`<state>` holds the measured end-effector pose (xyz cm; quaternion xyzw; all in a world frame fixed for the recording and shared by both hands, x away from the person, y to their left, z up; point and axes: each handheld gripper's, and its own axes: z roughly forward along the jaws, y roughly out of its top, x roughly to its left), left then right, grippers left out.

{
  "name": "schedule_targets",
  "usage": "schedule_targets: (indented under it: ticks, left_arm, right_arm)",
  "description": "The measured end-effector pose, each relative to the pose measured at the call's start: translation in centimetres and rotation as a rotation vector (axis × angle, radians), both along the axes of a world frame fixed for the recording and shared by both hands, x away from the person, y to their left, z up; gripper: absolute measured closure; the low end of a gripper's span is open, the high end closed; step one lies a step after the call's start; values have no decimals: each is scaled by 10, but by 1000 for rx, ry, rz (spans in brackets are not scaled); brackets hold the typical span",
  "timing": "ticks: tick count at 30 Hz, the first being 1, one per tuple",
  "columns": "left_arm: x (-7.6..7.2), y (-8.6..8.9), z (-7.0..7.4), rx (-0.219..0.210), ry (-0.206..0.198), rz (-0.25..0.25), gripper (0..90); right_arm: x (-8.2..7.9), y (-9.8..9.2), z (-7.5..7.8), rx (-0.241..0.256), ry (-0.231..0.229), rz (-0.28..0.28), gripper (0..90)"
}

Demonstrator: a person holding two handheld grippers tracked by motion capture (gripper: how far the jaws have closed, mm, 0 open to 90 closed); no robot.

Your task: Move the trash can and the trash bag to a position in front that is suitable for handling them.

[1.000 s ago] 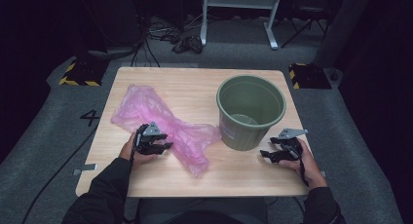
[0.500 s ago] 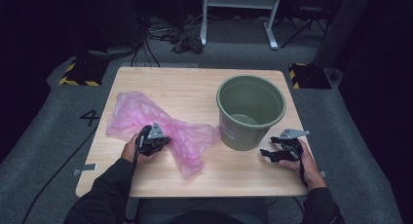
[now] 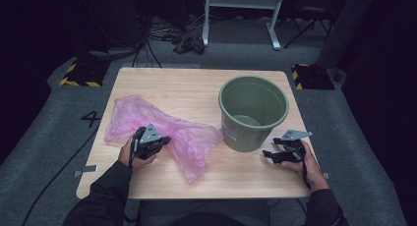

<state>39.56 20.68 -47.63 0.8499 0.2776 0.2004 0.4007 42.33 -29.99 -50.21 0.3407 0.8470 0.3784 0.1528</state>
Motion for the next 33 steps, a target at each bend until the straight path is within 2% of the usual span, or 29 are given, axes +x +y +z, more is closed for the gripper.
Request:
schedule_targets:
  ticks: [1,2,6,7,9,10,11,12,13,14,15,16,18,19,20,23,24,26,28,29,30,33]
  left_arm:
    - [0,-4,-4,17,17,-22,864]
    - [0,-4,-4,17,17,-22,851]
    - [-3,-12,-6,23,33,-76,799]
    - [-4,-14,-6,23,38,-78,746]
    - [-5,-16,-7,31,49,-90,736]
    - [-5,-16,-7,33,51,-90,701]
    - [-5,-16,-7,29,62,-60,534]
    - [-5,-16,-7,29,62,-60,438]
    - [-5,-14,-6,30,70,-42,438]
    - [-5,-13,-6,45,82,-19,243]
    - [-8,-9,-5,67,81,-4,188]
    - [-8,-9,-5,67,81,-4,153]
    - [-10,-3,-4,76,80,-24,157]
    - [-9,5,-2,79,76,7,159]
    - [-9,5,-2,79,76,7,158]
    - [-7,21,2,54,89,0,157]
    - [-5,27,2,50,95,-3,157]
    - [0,35,-1,40,135,14,158]
    - [6,39,-6,39,161,19,158]
    - [8,41,-8,24,168,8,158]
    - [13,43,-12,7,173,-4,159]
    - [16,41,-15,15,170,-7,160]
  right_arm:
    - [0,0,0,0,0,0,239]
    - [0,0,0,0,0,0,239]
    - [0,0,0,1,1,0,239]
    - [0,0,0,4,2,1,240]
    - [0,0,0,4,2,2,240]
    - [0,0,0,3,2,1,240]
    - [0,0,0,0,0,2,239]
    - [0,0,0,0,0,2,239]
    - [0,0,0,0,0,2,239]
    - [0,0,0,0,1,2,239]
    - [0,0,0,1,1,3,239]
    - [0,0,0,1,1,3,239]
    - [0,0,0,2,2,3,239]
    - [0,0,0,3,2,3,239]
    - [0,0,0,3,2,3,239]
    - [0,0,0,3,2,3,239]
    - [0,0,0,3,2,3,239]
    - [0,-1,0,7,4,4,239]
    - [1,-1,0,7,4,5,239]
    - [0,-1,0,7,4,5,239]
    - [0,0,0,2,2,5,238]
    - [0,0,0,3,3,8,239]
